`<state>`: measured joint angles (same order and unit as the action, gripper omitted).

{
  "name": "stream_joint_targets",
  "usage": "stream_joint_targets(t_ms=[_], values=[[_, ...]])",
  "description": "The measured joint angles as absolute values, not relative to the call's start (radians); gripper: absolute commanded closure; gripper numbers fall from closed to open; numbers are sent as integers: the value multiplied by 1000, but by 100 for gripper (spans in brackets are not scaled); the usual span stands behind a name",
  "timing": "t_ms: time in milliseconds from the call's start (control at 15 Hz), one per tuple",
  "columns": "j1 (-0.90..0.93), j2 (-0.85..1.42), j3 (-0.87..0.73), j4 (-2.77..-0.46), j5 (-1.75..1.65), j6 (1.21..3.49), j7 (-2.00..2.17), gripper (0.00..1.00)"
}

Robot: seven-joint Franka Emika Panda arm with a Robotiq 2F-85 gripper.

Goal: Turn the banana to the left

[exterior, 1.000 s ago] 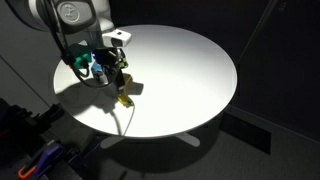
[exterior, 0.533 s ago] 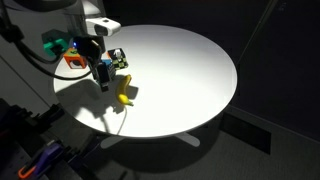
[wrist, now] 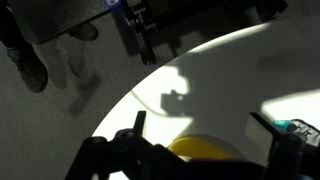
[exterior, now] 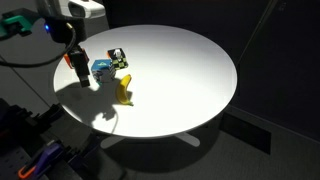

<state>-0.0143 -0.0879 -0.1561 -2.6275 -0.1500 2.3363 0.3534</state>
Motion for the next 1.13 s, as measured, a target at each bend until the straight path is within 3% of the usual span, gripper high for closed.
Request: stream_joint_targets(t_ms=[1133], values=[[-74,-327,-86,-2757,-156,2309,276,0]])
